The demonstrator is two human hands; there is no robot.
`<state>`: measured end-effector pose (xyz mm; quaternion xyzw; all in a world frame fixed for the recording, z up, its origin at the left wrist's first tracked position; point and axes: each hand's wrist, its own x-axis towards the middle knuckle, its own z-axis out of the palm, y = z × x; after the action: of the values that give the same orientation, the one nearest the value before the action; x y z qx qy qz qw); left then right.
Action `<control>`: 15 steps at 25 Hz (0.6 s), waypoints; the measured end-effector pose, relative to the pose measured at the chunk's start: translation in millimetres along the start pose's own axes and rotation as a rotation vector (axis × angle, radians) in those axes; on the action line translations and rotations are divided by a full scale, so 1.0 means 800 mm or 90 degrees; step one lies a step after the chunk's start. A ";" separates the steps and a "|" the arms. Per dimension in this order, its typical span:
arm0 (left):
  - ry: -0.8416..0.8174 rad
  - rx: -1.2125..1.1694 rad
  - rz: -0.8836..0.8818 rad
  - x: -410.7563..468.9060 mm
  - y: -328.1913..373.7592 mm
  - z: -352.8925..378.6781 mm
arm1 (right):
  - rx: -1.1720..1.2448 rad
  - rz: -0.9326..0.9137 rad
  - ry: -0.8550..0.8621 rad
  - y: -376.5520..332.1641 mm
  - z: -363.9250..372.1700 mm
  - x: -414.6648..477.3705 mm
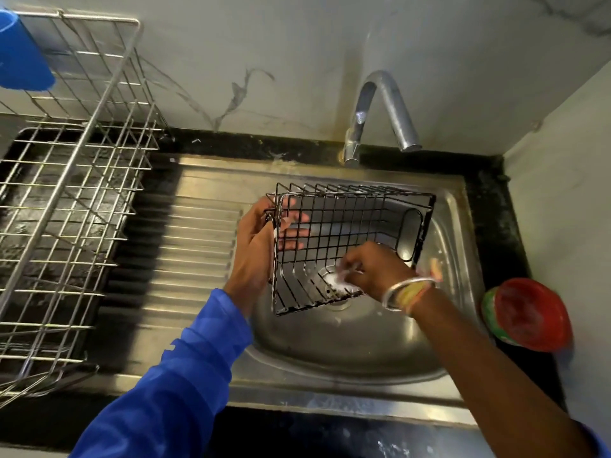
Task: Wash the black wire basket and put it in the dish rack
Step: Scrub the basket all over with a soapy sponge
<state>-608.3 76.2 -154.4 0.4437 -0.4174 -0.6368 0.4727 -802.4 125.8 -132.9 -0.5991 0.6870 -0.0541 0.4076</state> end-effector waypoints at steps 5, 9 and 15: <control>0.013 -0.018 -0.019 0.000 -0.004 0.001 | -0.036 0.024 0.121 0.004 0.002 0.009; 0.004 0.015 0.005 0.005 0.001 0.007 | -0.087 0.008 0.110 0.006 0.013 0.012; 0.007 0.015 0.002 0.001 -0.001 0.005 | -0.066 0.018 0.059 -0.004 0.006 -0.003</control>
<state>-612.9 75.7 -154.5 0.4520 -0.4231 -0.6285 0.4708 -797.1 128.5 -133.1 -0.6064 0.7156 -0.0404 0.3444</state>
